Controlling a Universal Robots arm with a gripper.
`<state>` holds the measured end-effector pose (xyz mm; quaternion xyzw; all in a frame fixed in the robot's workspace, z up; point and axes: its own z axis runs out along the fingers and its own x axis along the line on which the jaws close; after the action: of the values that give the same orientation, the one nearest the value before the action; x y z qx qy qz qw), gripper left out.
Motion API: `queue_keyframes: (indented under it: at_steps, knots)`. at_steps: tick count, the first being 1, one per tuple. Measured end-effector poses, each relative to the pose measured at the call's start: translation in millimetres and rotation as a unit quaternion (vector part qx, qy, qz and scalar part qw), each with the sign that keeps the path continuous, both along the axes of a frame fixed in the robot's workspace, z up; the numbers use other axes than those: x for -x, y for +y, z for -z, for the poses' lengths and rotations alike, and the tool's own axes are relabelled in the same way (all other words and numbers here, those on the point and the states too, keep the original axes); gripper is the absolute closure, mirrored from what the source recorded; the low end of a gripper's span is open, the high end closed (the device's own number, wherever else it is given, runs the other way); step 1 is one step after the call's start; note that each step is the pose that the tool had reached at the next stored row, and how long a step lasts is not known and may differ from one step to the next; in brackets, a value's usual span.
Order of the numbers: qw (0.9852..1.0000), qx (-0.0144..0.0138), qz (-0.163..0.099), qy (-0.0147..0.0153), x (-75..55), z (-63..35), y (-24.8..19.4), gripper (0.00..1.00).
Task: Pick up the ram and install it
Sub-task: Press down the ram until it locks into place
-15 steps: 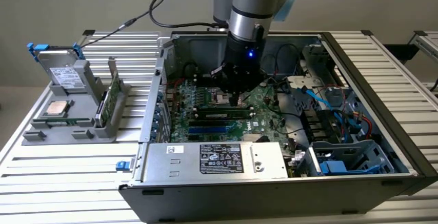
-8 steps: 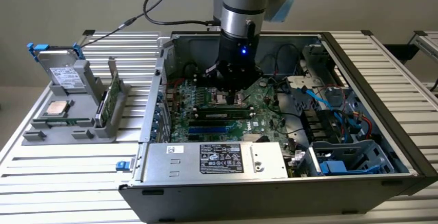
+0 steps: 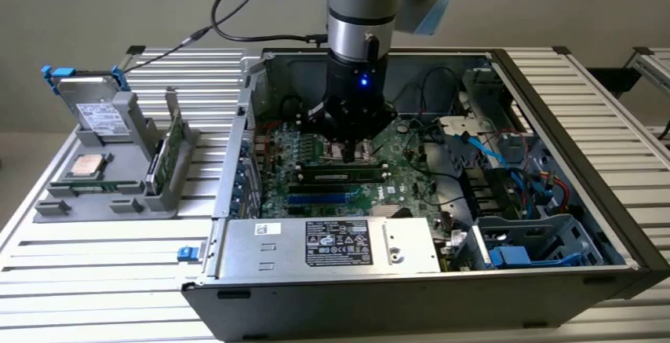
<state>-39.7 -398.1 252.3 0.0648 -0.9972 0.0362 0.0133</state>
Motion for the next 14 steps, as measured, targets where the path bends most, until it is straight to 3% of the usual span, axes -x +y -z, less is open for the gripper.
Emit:
queue_keyframes:
  at_steps: [1,3,7,13,14]
  knots:
    - [1.0,-0.0032,0.0,-0.0008,1.5,0.0,-0.8,0.9]
    - [0.9999,-0.0129,0.0,-0.0009,3.8,0.0,-3.5,0.9]
    - [0.9993,-0.0367,0.0,-0.0009,6.2,0.0,-10.4,0.9]
    - [0.9979,-0.0647,0.0,-0.0009,6.3,-0.8,-20.8,0.9]
    - [0.9977,-0.068,0.0,-0.0009,6.3,-0.9,-21.3,0.9]
